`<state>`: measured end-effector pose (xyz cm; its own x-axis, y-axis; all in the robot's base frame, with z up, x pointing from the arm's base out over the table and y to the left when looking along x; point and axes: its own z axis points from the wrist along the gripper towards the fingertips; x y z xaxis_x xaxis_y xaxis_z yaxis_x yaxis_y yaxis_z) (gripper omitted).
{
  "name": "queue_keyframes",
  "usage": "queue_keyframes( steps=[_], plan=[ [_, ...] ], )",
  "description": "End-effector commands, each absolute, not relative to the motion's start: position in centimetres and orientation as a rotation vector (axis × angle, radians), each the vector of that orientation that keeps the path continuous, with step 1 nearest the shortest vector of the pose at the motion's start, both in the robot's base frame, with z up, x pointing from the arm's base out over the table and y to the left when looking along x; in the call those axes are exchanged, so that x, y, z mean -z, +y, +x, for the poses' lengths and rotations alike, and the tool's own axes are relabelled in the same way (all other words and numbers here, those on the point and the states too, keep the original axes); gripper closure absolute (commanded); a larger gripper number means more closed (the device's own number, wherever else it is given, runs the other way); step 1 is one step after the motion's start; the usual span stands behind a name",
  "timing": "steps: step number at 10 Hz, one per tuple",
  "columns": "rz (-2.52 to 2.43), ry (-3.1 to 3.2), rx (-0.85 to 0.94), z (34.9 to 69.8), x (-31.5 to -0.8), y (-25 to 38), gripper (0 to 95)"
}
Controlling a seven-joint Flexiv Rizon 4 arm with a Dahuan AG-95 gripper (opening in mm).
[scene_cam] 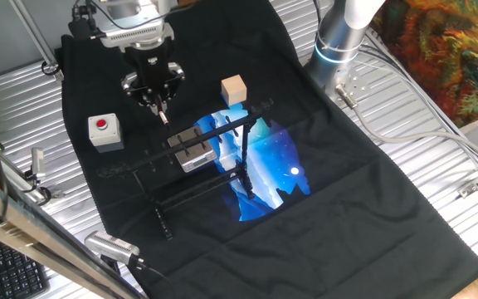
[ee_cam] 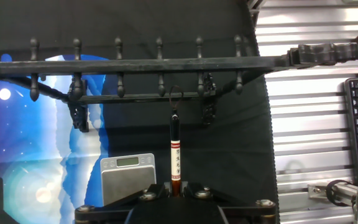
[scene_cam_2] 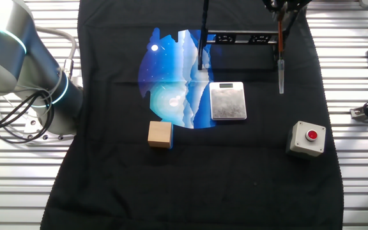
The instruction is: Place the brush on the pen rack
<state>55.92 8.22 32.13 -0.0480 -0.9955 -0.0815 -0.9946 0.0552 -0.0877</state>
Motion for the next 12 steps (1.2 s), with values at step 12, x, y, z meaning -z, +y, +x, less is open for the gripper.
queue_keyframes(
  steps=[12],
  plan=[
    [-2.016,2.220,0.041,55.17,-31.54,8.78,95.0]
  ],
)
